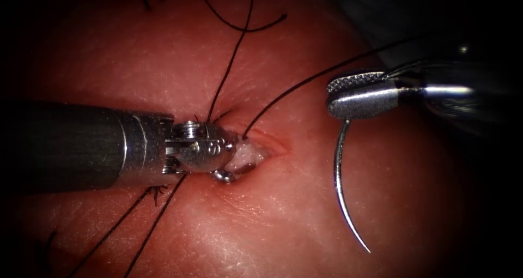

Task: Wound Closure
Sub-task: Use the right gripper to throw the needle through the bottom of the wound

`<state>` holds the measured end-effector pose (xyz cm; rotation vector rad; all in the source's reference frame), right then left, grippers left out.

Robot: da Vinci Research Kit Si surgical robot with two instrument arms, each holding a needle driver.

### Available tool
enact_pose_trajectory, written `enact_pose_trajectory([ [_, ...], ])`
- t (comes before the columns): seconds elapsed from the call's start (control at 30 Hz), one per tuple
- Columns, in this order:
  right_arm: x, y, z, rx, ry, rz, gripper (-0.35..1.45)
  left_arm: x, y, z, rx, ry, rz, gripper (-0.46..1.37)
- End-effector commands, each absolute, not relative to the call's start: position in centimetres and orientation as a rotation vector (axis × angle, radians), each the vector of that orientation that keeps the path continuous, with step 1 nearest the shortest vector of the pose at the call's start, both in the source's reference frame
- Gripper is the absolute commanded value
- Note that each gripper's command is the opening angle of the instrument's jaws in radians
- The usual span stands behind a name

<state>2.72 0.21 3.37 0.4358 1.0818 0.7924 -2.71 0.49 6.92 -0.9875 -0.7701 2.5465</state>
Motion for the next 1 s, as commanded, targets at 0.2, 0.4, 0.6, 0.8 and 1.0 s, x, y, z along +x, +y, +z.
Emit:
enact_pose_trajectory([
  [0.2,2.74,0.29,3.49,0.284,1.030,0.825,-0.35,-2.73,0.41,6.85,-0.978,-0.751,2.536,1.22],
  [0.4,2.85,0.25,3.62,0.182,1.041,0.838,-0.35,-2.75,0.39,6.78,-0.962,-0.747,2.525,1.24],
  [0.6,3.05,0.09,3.82,0.099,1.075,0.856,-0.35,-2.75,0.42,6.72,-0.914,-0.735,2.481,1.21],
  [0.8,3.22,-0.07,4.05,-0.010,1.093,0.804,-0.35,-2.75,0.47,6.65,-0.910,-0.741,2.461,1.15],
  [1.0,3.21,-0.10,4.22,-0.109,1.126,0.770,-0.35,-2.76,0.46,6.60,-0.911,-0.742,2.455,1.09],
])
